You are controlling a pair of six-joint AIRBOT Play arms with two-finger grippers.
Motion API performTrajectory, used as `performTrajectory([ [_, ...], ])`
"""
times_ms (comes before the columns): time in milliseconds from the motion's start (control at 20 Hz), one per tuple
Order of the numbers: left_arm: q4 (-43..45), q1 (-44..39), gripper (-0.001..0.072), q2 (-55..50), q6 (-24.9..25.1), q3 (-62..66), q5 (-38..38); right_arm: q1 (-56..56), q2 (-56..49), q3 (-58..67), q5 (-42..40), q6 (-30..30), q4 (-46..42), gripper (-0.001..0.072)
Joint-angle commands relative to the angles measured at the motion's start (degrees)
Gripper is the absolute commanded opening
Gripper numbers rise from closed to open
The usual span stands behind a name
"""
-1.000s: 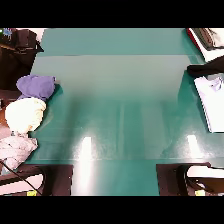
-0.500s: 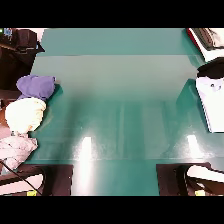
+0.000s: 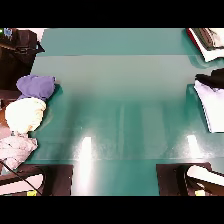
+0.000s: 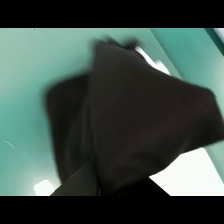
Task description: Fold the shirts.
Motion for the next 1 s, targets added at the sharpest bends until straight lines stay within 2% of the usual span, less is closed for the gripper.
performTrajectory([
  [0, 0.00, -0.04, 0.0023, 0.00, 0.87, 0.00, -0.04, -0.02, 0.20, -0.04, 9.35, 2.99, -10.16, 0.0018],
  [100, 0.00, -0.04, 0.0023, 0.00, 1.62, 0.00, -0.02, -0.02, 0.20, -0.04, 12.81, 3.52, -12.39, 0.0020],
  [150, 0.00, -0.04, 0.0022, -0.02, 1.77, 0.00, -0.04, -0.02, 0.20, -0.04, 14.14, 3.69, -13.73, 0.0045],
  [250, 0.00, -0.04, 0.0022, -0.02, 1.92, 0.00, -0.02, -0.07, 0.20, -0.04, 16.46, 3.72, -15.26, 0.0422],
  [300, 0.00, -0.04, 0.0023, 0.00, 1.92, 0.00, -0.02, -0.61, 0.22, -0.02, 17.22, 3.72, -15.08, 0.0489],
  [550, 0.00, -0.04, 0.0023, 0.00, 1.22, 0.00, -0.50, -0.59, 0.22, -0.02, 19.89, 5.20, -12.63, 0.0487],
  [750, 0.00, -0.04, 0.0023, 0.00, 1.46, 0.00, 2.56, -0.59, 0.22, -0.02, 21.03, 5.79, 0.39, 0.0468],
  [800, 0.00, -0.04, 0.0023, 0.00, 1.46, 0.00, 3.65, -0.59, 0.22, -0.02, 21.42, 5.77, 4.94, 0.0376],
  [900, 0.00, -0.04, 0.0023, 0.00, 1.49, 0.00, 5.92, -0.50, 0.22, -0.02, 22.25, 5.70, 13.27, 0.0047],
  [950, 0.00, -0.04, 0.0023, 0.00, 1.49, 0.00, 7.21, 0.04, 0.22, -0.02, 22.36, 5.68, 16.15, 0.0018],
])
